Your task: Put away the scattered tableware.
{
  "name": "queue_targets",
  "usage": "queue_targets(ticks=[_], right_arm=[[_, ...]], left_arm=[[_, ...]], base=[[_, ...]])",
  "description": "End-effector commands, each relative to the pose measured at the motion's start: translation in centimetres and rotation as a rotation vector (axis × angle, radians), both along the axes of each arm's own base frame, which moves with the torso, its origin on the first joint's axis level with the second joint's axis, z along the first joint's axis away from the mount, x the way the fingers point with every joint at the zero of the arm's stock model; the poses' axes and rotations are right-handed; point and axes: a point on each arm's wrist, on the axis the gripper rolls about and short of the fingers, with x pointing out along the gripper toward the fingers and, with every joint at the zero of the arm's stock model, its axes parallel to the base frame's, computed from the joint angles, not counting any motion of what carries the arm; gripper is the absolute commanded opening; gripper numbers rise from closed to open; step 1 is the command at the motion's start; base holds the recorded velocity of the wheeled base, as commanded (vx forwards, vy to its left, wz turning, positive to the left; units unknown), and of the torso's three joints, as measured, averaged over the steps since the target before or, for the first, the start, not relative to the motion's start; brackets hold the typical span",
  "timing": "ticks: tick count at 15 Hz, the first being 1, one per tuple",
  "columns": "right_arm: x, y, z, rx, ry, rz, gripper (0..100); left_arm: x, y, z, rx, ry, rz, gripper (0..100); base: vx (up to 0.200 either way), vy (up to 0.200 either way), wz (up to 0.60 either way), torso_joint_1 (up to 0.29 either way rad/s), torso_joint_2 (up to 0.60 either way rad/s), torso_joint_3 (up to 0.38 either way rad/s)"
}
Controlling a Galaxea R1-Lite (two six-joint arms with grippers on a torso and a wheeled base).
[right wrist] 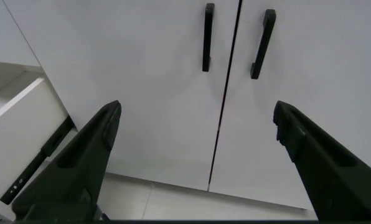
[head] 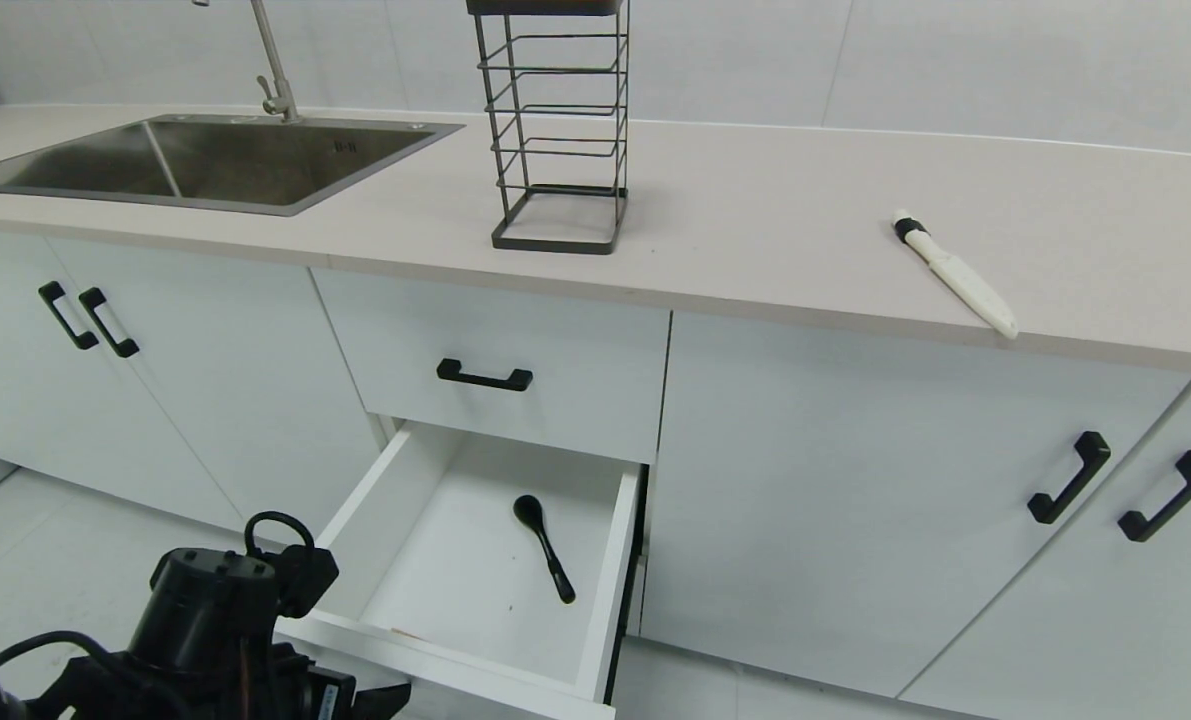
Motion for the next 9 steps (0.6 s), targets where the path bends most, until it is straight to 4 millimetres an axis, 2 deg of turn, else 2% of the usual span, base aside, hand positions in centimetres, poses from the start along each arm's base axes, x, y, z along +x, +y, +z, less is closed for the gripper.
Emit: queue_targets(ticks=[1,9], right_arm=[[0.0,0.0,0.0,0.0,0.003,0.0,100],[0.0,0.0,0.0,0.0,0.003,0.0,100]], left_arm=[[0.6,-0.2,-0.4,-0.006,-0.013,-0.001,100],[2.7,-1.2,-2.3,-0.032,-0.082,-0.01,100]], base=[[0.0,0.0,0.0,0.0,0.0,0.0],[0.0,0.0,0.0,0.0,0.0,0.0]])
